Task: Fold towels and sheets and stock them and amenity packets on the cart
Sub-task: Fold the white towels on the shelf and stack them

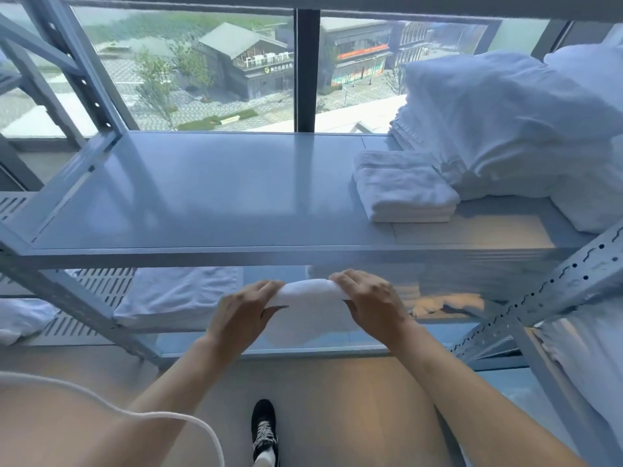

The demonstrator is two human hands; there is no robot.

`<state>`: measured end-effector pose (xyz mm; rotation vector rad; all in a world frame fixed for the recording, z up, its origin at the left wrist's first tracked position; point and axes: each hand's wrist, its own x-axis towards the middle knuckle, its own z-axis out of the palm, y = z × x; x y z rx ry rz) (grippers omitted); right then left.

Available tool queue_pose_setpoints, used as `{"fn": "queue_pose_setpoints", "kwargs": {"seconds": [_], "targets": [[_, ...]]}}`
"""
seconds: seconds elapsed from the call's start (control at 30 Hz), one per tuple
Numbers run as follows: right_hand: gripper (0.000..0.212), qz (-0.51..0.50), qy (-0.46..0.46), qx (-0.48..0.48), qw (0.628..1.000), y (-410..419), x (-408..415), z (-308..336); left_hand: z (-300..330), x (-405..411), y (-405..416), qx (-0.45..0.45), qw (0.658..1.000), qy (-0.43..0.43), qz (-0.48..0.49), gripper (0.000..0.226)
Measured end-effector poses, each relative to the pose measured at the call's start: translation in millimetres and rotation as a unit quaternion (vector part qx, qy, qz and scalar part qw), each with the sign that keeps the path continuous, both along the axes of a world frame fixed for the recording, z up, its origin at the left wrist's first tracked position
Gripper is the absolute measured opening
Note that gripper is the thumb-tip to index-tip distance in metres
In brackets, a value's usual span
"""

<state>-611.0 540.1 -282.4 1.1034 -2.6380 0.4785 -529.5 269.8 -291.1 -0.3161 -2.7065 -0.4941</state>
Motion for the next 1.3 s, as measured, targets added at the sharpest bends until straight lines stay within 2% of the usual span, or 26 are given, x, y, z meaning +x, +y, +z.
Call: {"fn": "queue_pose_setpoints", "kwargs": {"seconds": [0.37, 0.6, 0.7, 0.8, 0.9, 1.0, 1.07, 1.17, 1.3], "targets": [[0.03, -0.003, 0.018, 0.03, 0.999, -96.8, -139.5, 26.5, -2.5, -116.6, -96.6, 0.09, 0.995, 0.003, 0.031, 0.031], [0.02, -0.016, 0.018, 0.05, 0.998, -155.4, -222.8, 30.8, 8.2, -192.8, -153.3, 0.097, 0.994, -0.002, 0.042, 0.033], [0.022, -0.035, 0.03, 0.049, 0.998, -179.1, -256.8, 32.1, 10.8, -222.3, -178.5, 0.122, 0.989, 0.003, 0.08, 0.033], [0.031, -0.096, 0.063, -0.001, 0.993, -195.6, -284.8, 35.8, 12.9, -242.1, -204.7, 0.139, 0.981, 0.045, 0.131, 0.035], [0.041, -0.115, 0.075, -0.012, 0.991, -210.2, -292.4, 31.8, 5.3, -249.2, -222.5, 0.112, 0.985, 0.05, 0.119, 0.041], [0.044, -0.103, 0.02, -0.001, 0.994, -231.5, -271.3, 8.8, -13.7, -250.0, -227.9, 0.097, 0.992, 0.0, 0.085, 0.046], [0.045, -0.113, -0.049, 0.009, 0.992, -248.6, -251.5, -10.8, -24.4, -253.6, -225.8, 0.097, 0.992, -0.051, 0.056, 0.051], [0.059, -0.129, -0.166, 0.063, 0.976, -271.3, -229.0, -40.6, -32.4, -264.3, -219.2, 0.074, 0.992, -0.102, 0.02, 0.061], [0.062, -0.094, -0.164, 0.102, 0.977, -264.8, -221.5, -58.1, -31.5, -281.1, -212.3, 0.016, 0.994, -0.106, -0.032, 0.062]]}}
